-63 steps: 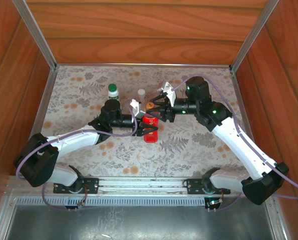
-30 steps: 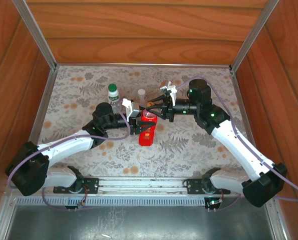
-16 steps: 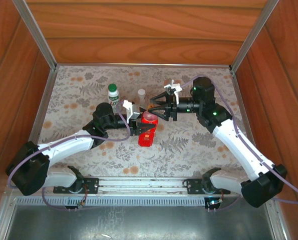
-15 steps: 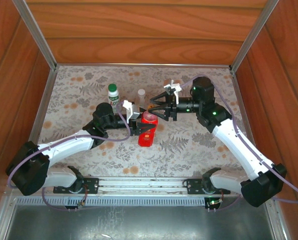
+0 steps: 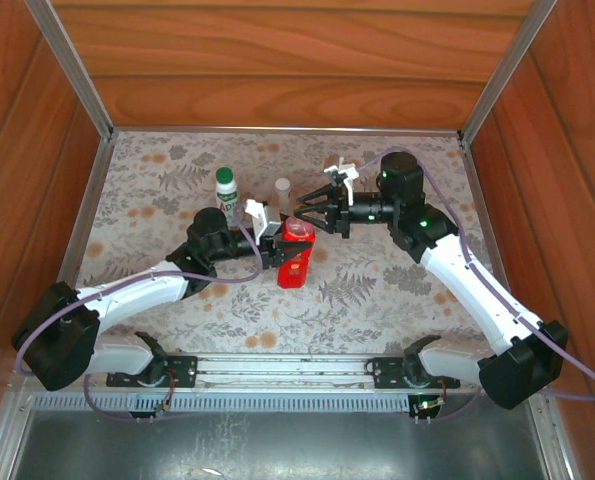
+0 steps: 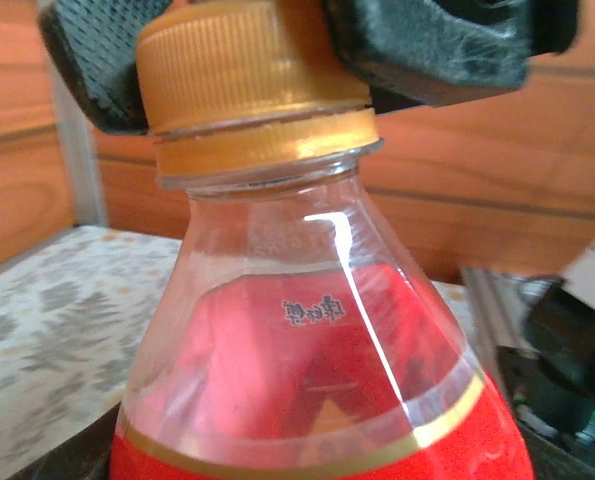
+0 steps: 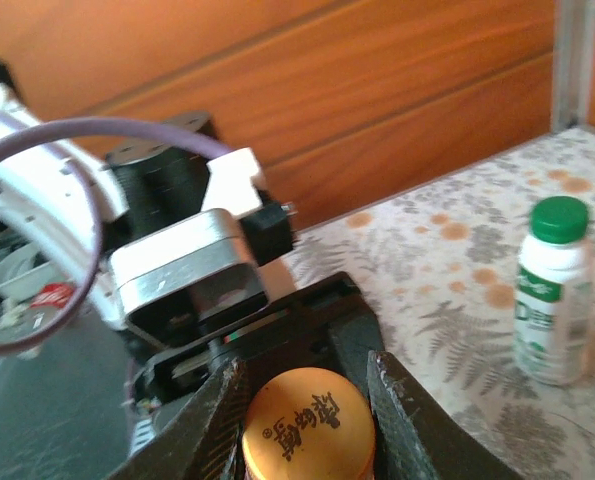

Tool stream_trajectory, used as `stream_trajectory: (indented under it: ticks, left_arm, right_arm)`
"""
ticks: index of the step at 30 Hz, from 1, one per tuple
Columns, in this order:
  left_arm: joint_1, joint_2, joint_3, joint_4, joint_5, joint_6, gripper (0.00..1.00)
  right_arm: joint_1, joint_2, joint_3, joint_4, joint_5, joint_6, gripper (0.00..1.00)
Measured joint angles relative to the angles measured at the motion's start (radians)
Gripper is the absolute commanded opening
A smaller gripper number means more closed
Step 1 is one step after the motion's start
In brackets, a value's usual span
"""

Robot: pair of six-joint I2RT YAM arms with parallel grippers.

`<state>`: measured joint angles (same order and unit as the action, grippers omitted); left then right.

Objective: Screw on the bottle caps

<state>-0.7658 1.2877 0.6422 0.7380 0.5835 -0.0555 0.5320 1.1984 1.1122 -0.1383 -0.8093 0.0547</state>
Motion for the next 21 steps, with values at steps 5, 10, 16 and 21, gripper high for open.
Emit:
stream_trajectory:
  ticks: [5,10,16,21]
  left_arm:
    - [-0.071,0.078,0.037,-0.005,-0.302,0.049,0.55]
    - [-0.19,0.214,0.126,-0.022,-0.632,0.13,0.55]
    - [-0.272,0.304,0.185,-0.017,-0.798,0.18,0.55]
    - [-0.277,0.272,0.142,0.006,-0.725,0.186,0.55]
  right_arm:
    - [0.052,-0.011,-0.021,0.004,0.325,0.084,0.19]
    - [0.143,-0.061,-0.06,-0.063,0.758,0.227,0.2]
    - [0.177,-0.116,-0.106,-0.112,0.973,0.299,0.29]
    - [0.158,-0.17,-0.149,-0.079,0.888,0.182,0.59]
